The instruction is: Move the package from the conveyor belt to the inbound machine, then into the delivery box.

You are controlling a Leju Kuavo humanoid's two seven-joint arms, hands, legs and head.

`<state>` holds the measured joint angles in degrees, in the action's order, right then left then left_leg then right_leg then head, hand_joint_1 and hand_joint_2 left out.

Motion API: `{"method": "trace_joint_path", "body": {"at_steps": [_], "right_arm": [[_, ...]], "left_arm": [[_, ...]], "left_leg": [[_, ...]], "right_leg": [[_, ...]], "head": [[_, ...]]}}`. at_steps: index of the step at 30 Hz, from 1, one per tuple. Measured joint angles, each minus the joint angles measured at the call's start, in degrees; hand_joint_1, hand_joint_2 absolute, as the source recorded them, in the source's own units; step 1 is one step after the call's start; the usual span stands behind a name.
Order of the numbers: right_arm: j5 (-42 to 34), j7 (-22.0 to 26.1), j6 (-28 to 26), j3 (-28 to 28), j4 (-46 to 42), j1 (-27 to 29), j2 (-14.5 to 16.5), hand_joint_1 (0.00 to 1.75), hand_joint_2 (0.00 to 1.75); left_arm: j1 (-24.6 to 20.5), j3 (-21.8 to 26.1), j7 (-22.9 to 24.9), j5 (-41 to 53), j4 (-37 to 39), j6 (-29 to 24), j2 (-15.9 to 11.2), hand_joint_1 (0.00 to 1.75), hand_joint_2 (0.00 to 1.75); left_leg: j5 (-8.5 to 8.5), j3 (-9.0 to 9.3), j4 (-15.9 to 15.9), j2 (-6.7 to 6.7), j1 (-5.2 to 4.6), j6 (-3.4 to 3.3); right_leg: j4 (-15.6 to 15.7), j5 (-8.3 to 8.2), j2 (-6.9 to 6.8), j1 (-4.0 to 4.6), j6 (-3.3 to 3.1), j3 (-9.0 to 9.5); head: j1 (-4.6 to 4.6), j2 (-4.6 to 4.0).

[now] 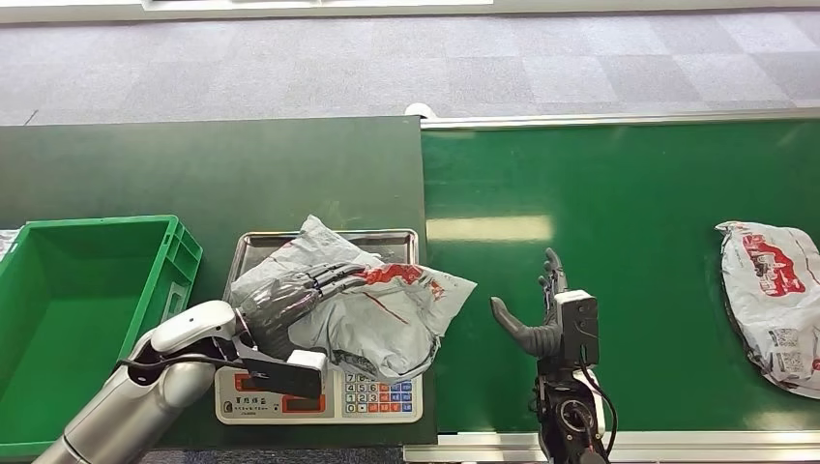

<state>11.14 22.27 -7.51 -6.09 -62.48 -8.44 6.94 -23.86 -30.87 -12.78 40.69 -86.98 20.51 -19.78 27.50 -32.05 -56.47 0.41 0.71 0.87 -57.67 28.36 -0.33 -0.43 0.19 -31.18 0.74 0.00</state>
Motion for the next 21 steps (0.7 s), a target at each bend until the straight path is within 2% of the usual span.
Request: {"method": "trace_joint_path", "body": {"at_steps": [9,10,11,13,15,16,21], "right_arm": [[0.3,-0.7,-0.4,-0.3,0.0,0.1,0.0,0.00,1.75],[0.3,-0.7,-0.4,-0.3,0.0,0.1,0.0,0.00,1.75],[0.3,-0.7,-0.5,-0.3,0.0,0.2,0.0,0.00,1.75],[0.2,-0.7,-0.6,-0.3,0.0,0.3,0.0,0.00,1.75],[0.1,-0.7,-0.7,-0.3,0.0,0.6,0.0,0.00,1.75],[0.1,-0.7,-0.8,-0.3,0.0,0.7,-0.1,0.00,1.75],[-0.2,-0.7,-1.0,-0.3,-0.1,1.4,-0.2,0.00,1.75]], "left_arm": [[-1.2,-1.9,4.3,4.8,1.2,-0.5,0.3,0.00,1.75],[-1.2,-2.1,4.4,4.9,1.3,-0.6,0.3,0.07,1.75],[-1.2,-2.3,4.5,5.0,1.4,-0.6,0.2,0.19,1.75],[-1.2,-2.6,4.6,5.1,1.5,-0.7,0.2,0.96,1.75],[-1.2,-2.9,4.7,5.1,1.5,-0.7,0.2,1.61,1.75],[-1.2,-3.0,4.7,5.1,1.5,-0.7,0.2,1.68,1.75],[-1.5,-3.4,4.7,5.1,1.6,-0.9,0.2,1.75,1.75]], "left_leg": [[0.00,0.00,0.0,0.00,0.00,0.00],[0.00,0.00,0.0,0.00,0.00,0.00],[0.00,0.00,0.0,0.00,0.00,0.00],[0.00,0.00,0.0,0.00,0.00,0.00],[0.00,0.00,0.0,0.00,0.00,0.00],[0.00,0.00,0.0,0.00,0.00,0.00],[0.00,0.01,0.0,0.00,0.00,0.00]], "right_leg": [[0.0,0.00,0.00,0.00,0.00,0.01],[0.0,0.00,0.00,0.00,0.00,0.01],[0.0,0.00,0.00,0.00,0.00,0.01],[0.0,0.00,0.00,0.00,0.00,0.01],[0.0,0.00,0.00,0.00,0.00,0.01],[0.0,0.00,0.00,0.00,0.00,0.01],[0.0,0.00,0.00,0.00,0.00,0.02]], "head": [[-0.01,0.00],[-0.01,0.00],[-0.01,0.00],[-0.01,0.00],[0.00,0.00],[0.00,0.00],[-0.01,0.00]]}}
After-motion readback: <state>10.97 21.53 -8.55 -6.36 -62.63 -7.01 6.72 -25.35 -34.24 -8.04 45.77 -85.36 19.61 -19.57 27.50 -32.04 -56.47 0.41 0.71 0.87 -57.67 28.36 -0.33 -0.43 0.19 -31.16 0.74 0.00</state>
